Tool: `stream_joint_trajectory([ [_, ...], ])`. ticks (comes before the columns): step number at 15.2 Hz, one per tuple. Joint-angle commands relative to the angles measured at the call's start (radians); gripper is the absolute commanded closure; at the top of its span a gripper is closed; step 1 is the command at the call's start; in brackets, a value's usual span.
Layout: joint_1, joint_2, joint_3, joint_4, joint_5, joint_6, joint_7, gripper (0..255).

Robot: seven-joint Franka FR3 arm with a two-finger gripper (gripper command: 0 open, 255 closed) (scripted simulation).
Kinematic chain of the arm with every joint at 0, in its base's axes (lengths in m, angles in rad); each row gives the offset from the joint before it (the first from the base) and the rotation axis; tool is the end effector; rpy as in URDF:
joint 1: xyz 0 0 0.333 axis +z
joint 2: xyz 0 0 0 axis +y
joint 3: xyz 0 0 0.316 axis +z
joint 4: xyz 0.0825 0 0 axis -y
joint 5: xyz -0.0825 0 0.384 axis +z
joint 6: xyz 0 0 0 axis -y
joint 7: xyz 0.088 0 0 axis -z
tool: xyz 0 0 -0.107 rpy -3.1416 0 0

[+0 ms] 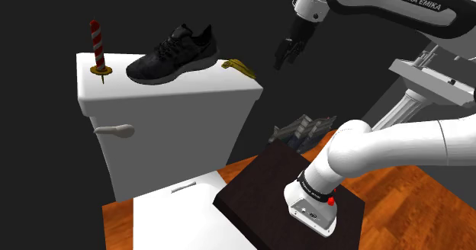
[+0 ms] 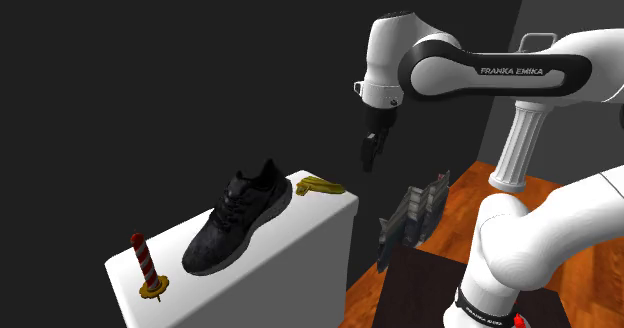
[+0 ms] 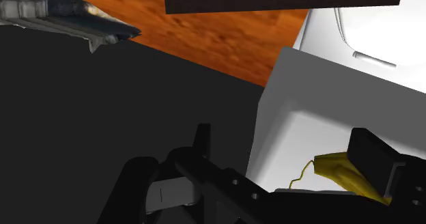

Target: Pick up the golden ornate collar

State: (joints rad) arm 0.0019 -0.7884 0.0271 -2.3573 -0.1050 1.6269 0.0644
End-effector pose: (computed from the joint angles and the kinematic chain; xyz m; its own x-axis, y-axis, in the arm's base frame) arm 0.3120 0.0009 0.5965 0.9972 -0.0360 0.0652 -0.0436 -0.9918 0.1200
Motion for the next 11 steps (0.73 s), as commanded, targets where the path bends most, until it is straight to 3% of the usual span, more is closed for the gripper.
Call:
stream_joint_trajectory([
  [1, 0.0, 0.0, 0.0, 0.0, 0.0, 0.0, 0.0, 0],
  [11, 0.015, 0.477, 0.168, 0.386, 0.02, -0.098, 0.196, 0],
])
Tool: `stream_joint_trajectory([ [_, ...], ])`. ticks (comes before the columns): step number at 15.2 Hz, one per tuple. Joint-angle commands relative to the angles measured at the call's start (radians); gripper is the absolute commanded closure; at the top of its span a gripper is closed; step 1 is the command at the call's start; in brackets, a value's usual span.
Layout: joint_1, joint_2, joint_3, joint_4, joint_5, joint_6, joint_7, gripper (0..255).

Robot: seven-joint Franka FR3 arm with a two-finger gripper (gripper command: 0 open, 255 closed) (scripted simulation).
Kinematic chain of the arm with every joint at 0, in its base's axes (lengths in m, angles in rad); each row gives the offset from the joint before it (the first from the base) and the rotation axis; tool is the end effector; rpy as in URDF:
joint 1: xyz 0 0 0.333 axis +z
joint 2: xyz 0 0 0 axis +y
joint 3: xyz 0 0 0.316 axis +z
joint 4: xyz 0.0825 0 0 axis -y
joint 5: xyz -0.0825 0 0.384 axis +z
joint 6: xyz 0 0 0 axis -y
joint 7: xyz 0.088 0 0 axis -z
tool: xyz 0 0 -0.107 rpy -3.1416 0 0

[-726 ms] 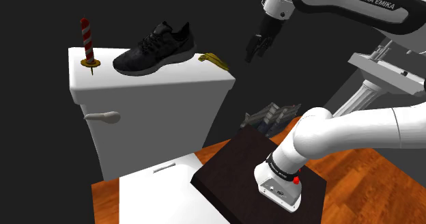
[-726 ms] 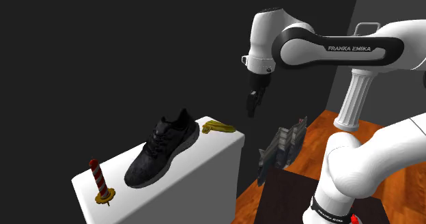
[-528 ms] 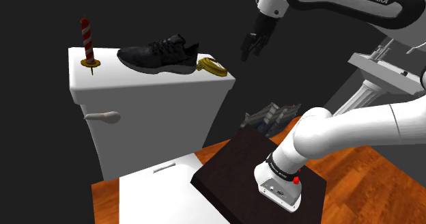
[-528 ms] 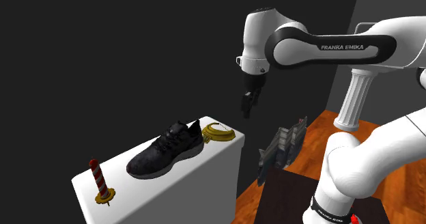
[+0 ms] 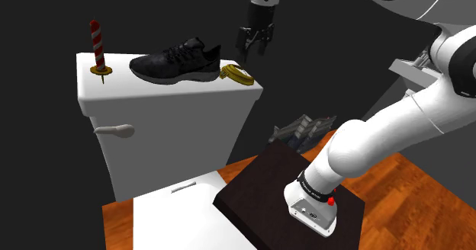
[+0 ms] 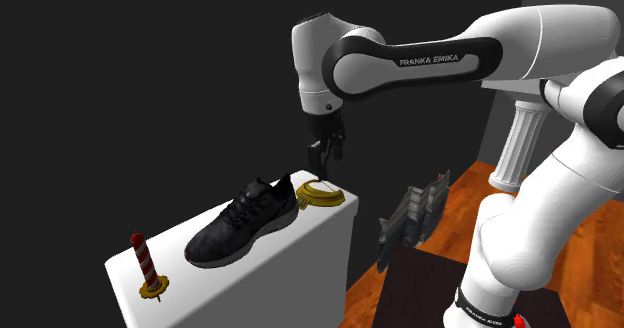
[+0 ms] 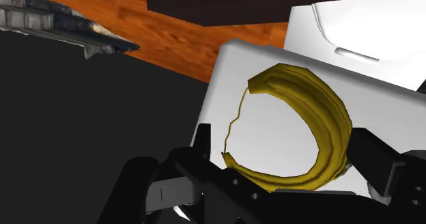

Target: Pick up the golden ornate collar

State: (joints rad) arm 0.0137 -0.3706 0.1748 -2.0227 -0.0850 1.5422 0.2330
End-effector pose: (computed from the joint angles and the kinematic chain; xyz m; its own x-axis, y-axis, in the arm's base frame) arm 0.4211 0.0823 0.5907 0.9950 -0.0637 -0.0772 -0.0499 -0.9843 0.1696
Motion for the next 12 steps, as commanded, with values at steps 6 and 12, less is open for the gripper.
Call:
stream_joint_trajectory([
  [6, 0.014, 0.213, 0.06, 0.17, -0.015, -0.041, 0.092, 0],
  [12, 0.015, 0.208, 0.06, 0.09, -0.013, 0.034, 0.1, 0],
])
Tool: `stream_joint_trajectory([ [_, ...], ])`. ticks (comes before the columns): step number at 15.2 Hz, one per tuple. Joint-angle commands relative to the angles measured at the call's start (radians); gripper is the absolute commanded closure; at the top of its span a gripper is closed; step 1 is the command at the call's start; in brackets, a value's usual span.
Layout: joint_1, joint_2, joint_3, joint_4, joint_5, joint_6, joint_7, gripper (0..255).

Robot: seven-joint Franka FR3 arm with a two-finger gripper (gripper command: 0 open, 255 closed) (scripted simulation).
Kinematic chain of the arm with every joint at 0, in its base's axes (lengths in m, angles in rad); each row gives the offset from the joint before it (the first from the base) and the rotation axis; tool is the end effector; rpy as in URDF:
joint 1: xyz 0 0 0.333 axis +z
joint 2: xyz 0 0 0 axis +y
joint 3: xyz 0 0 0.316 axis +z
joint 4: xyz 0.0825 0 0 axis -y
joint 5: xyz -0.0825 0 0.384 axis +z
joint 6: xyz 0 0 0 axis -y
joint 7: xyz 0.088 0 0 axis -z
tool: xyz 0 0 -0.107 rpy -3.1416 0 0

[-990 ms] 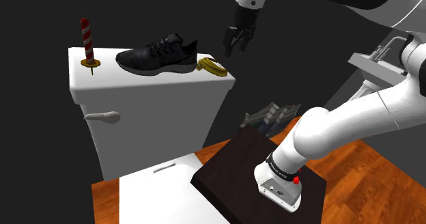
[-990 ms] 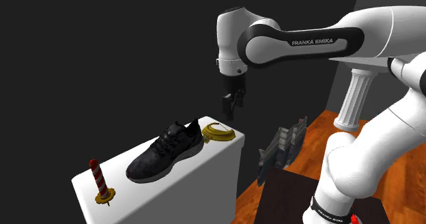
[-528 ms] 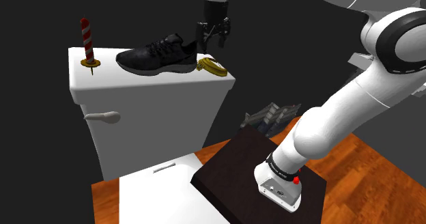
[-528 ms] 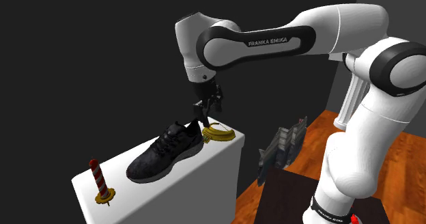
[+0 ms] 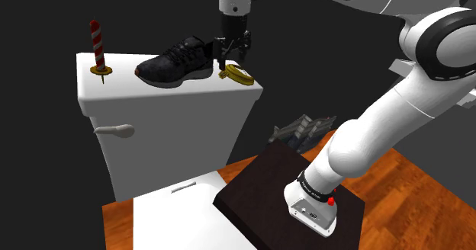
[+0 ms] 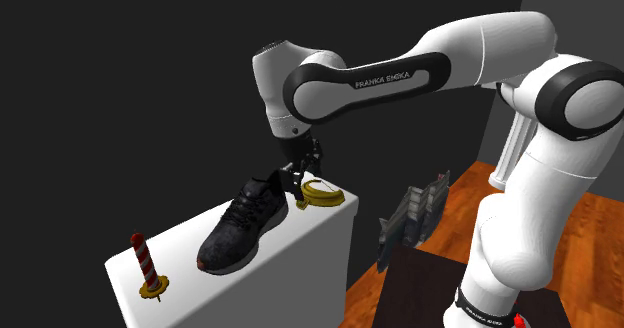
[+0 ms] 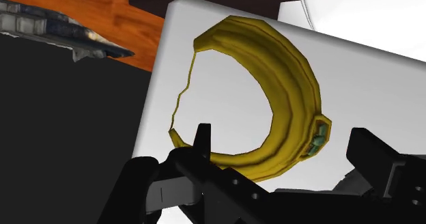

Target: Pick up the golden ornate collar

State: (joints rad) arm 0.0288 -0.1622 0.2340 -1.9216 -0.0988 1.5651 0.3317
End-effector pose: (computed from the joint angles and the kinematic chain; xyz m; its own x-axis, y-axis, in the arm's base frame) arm 0.4740 0.1232 0.5439 0.9866 -0.0794 -0.1428 -0.0512 -0.9803 0.1909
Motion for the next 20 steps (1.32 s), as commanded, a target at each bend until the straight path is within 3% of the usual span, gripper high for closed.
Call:
stream_joint_trajectory([
  [1, 0.0, 0.0, 0.0, -0.011, 0.0, 0.011, 0.001, 0],
  [2, 0.001, 0.002, 0.001, -0.008, 0.0, 0.01, 0.002, 255],
  [11, 0.001, 0.0, 0.0, -0.01, 0.0, 0.011, 0.001, 255],
  [20, -0.001, 0.011, 0.001, 0.122, -0.003, -0.111, -0.011, 255],
])
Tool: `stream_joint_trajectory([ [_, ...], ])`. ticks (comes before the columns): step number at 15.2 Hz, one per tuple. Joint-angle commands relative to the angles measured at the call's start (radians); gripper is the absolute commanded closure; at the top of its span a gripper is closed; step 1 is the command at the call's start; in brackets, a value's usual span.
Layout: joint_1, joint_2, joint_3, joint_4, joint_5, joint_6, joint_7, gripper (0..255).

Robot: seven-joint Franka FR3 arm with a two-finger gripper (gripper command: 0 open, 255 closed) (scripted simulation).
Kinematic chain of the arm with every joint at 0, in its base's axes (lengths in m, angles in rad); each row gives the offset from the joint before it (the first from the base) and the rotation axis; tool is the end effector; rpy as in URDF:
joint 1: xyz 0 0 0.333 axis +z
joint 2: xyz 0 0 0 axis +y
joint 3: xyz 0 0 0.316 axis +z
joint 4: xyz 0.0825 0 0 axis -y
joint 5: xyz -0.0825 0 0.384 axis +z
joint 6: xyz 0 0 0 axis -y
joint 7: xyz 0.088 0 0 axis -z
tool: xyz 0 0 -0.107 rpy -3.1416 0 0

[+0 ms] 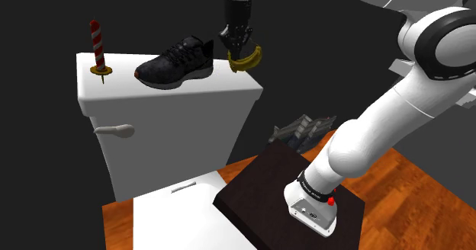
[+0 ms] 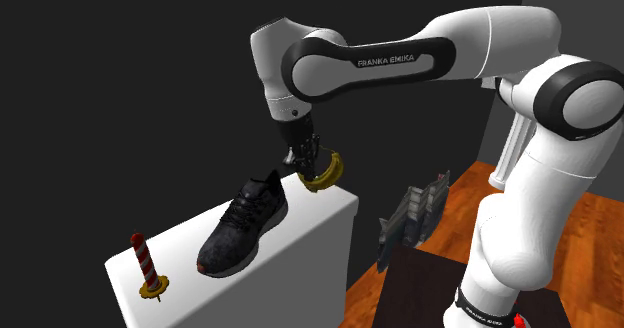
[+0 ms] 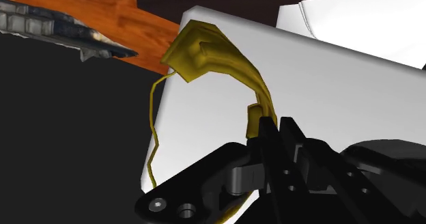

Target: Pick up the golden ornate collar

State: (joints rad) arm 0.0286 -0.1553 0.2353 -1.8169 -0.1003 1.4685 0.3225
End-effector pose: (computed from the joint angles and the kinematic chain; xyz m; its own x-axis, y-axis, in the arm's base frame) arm 0.4735 0.1239 0.5822 0.9868 -0.0782 -0.1420 -0.0503 -0.9804 0.1903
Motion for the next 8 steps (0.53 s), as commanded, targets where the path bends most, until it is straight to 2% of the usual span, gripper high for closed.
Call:
stream_joint_trajectory([
  [1, 0.0, 0.006, 0.0, 0.033, -0.002, -0.028, -0.003, 255],
  [6, -0.001, 0.021, 0.002, 0.117, -0.006, -0.097, -0.008, 255],
  [8, -0.001, 0.022, 0.002, 0.12, -0.006, -0.099, -0.008, 255],
])
